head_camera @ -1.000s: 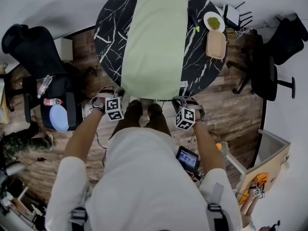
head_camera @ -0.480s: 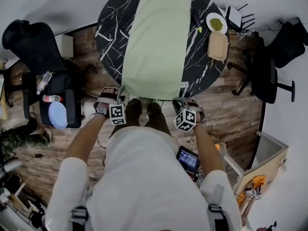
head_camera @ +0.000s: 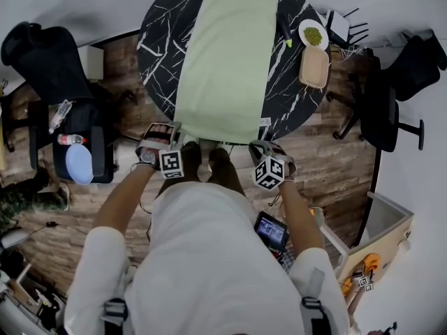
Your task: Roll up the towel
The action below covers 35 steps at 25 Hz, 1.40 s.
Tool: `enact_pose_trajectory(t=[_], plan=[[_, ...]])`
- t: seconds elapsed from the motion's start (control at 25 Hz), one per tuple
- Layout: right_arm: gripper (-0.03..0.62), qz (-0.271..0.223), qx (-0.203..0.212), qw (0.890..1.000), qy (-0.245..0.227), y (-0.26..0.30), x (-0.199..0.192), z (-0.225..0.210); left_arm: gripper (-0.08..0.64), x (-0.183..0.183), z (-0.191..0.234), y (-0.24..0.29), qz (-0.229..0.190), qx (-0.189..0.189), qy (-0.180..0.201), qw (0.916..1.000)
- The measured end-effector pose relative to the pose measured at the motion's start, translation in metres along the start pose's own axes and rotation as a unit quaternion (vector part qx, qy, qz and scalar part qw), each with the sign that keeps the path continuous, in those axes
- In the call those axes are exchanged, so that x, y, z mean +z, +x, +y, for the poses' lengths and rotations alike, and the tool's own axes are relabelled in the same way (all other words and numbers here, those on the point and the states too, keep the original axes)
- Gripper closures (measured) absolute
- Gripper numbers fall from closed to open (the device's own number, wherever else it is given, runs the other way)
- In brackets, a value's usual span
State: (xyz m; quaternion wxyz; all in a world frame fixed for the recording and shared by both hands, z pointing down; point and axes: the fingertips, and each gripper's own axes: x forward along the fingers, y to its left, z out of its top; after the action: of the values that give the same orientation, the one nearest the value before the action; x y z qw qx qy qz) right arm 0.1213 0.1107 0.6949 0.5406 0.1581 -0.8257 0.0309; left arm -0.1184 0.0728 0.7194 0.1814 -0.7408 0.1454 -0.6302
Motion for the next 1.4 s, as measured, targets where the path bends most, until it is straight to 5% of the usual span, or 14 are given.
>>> enact_pose_trajectory(t=[0.2, 0.52, 0.92, 1.08, 1.4], plan=[[0.586, -0.001, 0.006, 1.0, 0.009, -0.001, -0.002, 0.005, 0.541, -0.002, -0.001, -0.013, -0.012, -0.01, 0.009, 0.9998], [0.588, -0.015, 0.03, 0.998, 0.059, -0.015, -0.01, 0.009, 0.545, 0.01, -0.002, -0.027, -0.049, -0.085, -0.023, 0.9949], [0.588, -0.008, 0.026, 0.981, 0.19, 0.001, 0.0, -0.062, 0.543, 0.005, 0.051, 0.005, 0.003, -0.098, -0.06, 0.9934], [0.588, 0.009, 0.013, 0.984, 0.18, 0.01, 0.001, -0.078, 0.536, 0.003, 0.052, 0.012, 0.018, -0.111, -0.069, 0.9912], [0.586, 0.024, 0.021, 0.991, 0.127, 0.019, 0.002, -0.075, 0.374, -0.006, 0.061, 0.009, 0.023, -0.129, -0.128, 0.9831]])
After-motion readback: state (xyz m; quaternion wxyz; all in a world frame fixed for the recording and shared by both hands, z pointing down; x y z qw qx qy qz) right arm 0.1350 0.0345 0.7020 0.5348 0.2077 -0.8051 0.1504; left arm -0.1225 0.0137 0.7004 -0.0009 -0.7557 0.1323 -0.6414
